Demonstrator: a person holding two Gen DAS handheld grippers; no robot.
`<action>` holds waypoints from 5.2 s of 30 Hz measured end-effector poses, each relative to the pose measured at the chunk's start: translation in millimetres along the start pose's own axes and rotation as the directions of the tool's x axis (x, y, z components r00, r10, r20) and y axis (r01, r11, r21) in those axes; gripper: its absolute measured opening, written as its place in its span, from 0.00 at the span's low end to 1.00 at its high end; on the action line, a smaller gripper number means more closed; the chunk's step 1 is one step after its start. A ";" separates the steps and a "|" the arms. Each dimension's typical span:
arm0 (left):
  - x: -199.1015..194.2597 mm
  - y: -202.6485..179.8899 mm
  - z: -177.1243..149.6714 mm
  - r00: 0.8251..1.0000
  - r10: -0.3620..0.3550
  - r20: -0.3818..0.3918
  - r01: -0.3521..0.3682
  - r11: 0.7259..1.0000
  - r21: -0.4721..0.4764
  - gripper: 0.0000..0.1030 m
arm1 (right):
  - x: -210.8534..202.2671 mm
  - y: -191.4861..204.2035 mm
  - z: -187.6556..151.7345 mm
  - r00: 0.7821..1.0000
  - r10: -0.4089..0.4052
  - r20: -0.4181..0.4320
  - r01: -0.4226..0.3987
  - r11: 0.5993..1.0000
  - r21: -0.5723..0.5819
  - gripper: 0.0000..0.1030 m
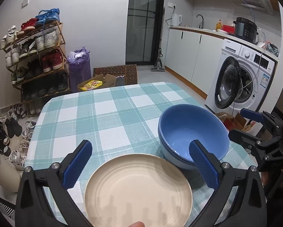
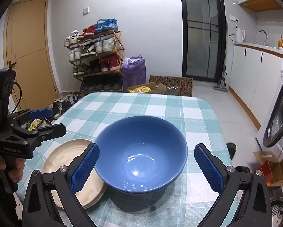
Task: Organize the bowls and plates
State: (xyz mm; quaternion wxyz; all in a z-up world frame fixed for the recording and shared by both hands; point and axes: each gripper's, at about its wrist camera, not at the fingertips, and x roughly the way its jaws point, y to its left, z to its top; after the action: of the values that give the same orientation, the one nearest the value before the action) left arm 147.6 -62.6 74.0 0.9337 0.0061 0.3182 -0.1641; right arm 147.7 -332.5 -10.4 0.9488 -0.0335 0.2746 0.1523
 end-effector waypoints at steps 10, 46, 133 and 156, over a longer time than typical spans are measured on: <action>-26.5 8.4 -32.4 0.997 0.053 0.050 -0.053 0.999 0.001 1.00 | -20.2 17.1 -8.2 0.997 0.039 0.067 -0.036 0.999 -0.036 0.99; -57.5 15.5 -109.6 0.941 0.220 0.257 -0.220 0.975 -0.027 1.00 | -42.8 33.1 -77.2 0.966 0.166 0.196 -0.162 0.986 -0.034 0.99; -49.2 24.2 -121.4 0.929 0.189 0.317 -0.183 0.982 -0.047 1.00 | -20.8 31.3 -96.6 0.963 0.142 0.230 -0.142 0.990 -0.017 0.99; -49.1 24.4 -121.6 0.929 0.188 0.319 -0.182 0.982 -0.048 1.00 | -20.7 31.8 -96.9 0.963 0.143 0.230 -0.143 0.990 -0.017 0.99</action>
State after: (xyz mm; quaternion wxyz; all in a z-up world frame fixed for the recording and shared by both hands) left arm 46.6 -10.5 4.1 0.9844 0.0011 0.1610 -0.0715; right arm 71.9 -322.1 -80.8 0.9609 0.0043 0.1642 0.2230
